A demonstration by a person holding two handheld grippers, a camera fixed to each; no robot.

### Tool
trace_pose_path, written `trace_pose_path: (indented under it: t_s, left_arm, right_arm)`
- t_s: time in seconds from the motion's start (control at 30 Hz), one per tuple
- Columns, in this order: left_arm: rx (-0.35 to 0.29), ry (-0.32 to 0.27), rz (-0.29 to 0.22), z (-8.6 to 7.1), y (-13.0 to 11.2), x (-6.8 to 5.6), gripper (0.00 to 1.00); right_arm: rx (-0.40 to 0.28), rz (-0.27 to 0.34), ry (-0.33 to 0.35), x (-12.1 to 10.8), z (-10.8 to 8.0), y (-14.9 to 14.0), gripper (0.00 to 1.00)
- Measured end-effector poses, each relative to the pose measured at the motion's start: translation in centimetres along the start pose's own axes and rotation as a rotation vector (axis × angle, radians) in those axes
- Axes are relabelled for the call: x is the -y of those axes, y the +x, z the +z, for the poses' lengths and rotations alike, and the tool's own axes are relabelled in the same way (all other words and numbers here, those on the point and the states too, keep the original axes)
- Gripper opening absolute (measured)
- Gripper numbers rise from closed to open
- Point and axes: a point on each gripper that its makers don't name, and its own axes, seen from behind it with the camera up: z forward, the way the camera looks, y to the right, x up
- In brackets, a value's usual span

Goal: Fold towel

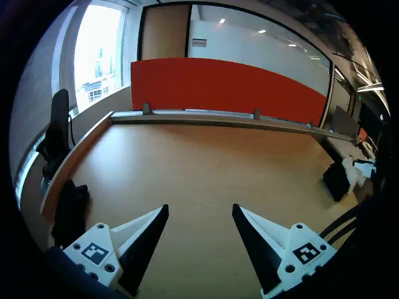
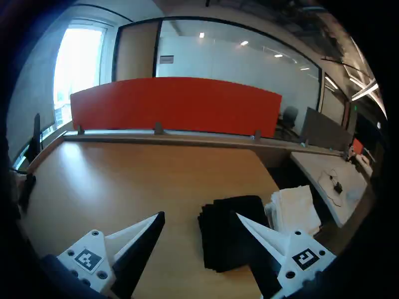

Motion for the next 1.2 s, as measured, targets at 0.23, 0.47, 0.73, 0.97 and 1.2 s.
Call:
trace_pose_path:
  t_s: [0.23,0.47,0.73,0.97,1.2]
  left_arm:
    - [-0.056,0.006,0.012,-0.2,1.6,0.3,0.94]
    - [-0.137,-0.003,0.015,-0.5,3.8,0.3,0.94]
    - [-0.233,-0.005,0.009,-0.6,6.7,0.4,0.94]
    - [-0.309,0.003,-0.021,-0.7,9.1,1.1,0.94]
    - [-0.363,0.032,-0.018,-0.9,10.3,2.2,0.94]
  right_arm:
    - [-0.095,-0.003,0.024,2.2,-1.0,2.2,1.00]
    - [-0.189,0.009,0.037,4.3,-2.0,5.2,1.00]
    - [-0.265,0.021,0.045,7.2,-2.6,8.1,1.00]
    - [-0.314,0.006,0.051,9.9,-3.0,10.3,1.00]
    - [-0.349,-0.002,0.044,12.1,-3.1,12.2,1.00]
